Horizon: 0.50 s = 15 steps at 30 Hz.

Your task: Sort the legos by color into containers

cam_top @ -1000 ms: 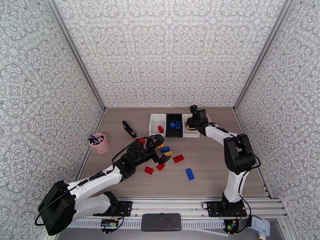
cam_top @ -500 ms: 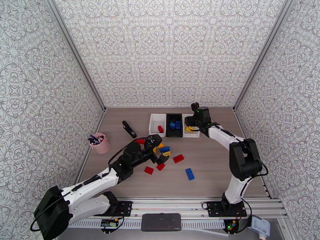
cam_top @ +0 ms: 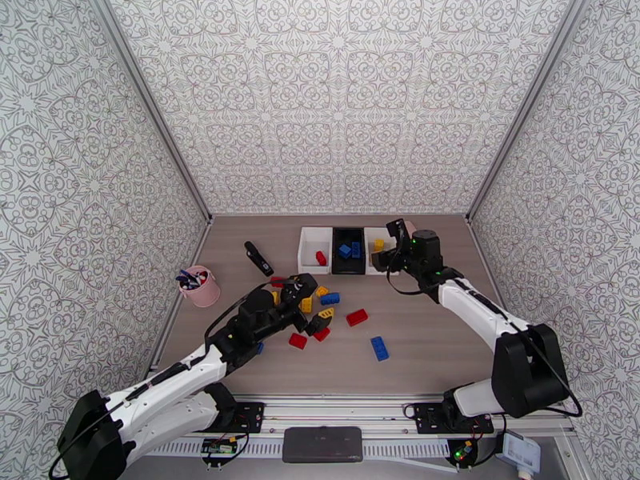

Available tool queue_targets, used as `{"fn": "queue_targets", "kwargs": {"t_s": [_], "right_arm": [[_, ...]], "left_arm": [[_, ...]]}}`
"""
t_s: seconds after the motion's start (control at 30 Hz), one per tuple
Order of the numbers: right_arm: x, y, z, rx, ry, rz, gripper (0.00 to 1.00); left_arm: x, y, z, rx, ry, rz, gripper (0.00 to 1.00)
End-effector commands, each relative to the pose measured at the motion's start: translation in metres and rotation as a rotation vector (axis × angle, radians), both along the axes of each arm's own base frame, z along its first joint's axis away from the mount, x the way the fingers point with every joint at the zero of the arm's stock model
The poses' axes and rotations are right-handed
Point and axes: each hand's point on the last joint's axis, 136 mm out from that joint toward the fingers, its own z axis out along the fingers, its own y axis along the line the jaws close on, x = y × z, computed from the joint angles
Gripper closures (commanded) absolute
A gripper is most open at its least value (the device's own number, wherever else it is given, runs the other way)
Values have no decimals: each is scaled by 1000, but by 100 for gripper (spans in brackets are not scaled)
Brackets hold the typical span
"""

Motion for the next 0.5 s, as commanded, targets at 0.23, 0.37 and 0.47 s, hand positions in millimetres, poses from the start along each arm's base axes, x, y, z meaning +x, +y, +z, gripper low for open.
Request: {"fn": "queue_targets", "kwargs": {"t_s": [0.23,0.37,0.47], "right_arm": [[-69,53,9,-6,-32,399,8],[-81,71,8,-25,-28,484,8],[-86,84,6,-48,-22,533,8]], "left_arm": [[22,56,-29,62,149,322,0],[40,88,-44,36,322,531,0],[50,109,-64,27,462,664,0]]}}
